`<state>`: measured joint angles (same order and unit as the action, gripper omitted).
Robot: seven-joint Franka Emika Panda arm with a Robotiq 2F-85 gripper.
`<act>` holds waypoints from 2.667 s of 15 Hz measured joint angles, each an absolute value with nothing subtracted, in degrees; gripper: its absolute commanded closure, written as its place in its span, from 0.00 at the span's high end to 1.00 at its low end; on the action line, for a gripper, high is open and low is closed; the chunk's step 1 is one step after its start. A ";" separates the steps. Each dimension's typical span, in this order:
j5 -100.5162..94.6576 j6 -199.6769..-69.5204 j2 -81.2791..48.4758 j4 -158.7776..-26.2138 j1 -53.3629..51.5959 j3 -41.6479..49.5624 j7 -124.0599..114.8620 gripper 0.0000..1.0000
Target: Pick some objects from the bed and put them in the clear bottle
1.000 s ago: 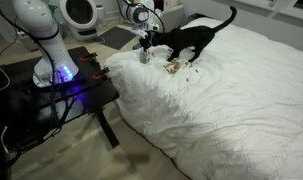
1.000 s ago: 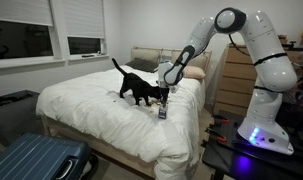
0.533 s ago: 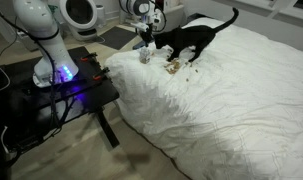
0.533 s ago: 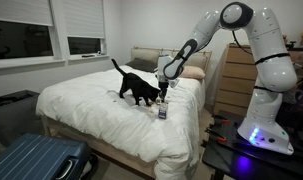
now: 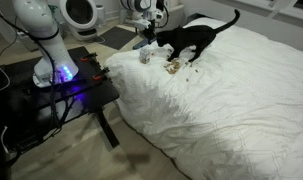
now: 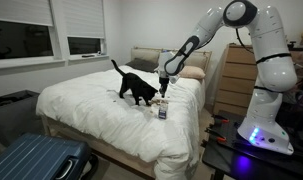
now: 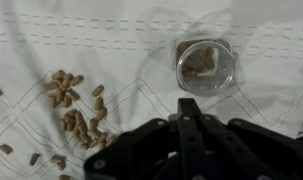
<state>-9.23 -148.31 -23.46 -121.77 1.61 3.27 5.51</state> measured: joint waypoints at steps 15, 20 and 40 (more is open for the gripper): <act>-9.67 -148.56 -21.18 -120.26 6.92 8.11 6.92 0.00; -5.91 -148.51 -21.23 -118.37 9.39 7.08 10.06 0.00; 0.92 -143.31 -29.10 -109.87 13.84 5.53 12.40 1.00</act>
<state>0.92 -143.31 -29.10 -109.87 13.84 5.53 12.40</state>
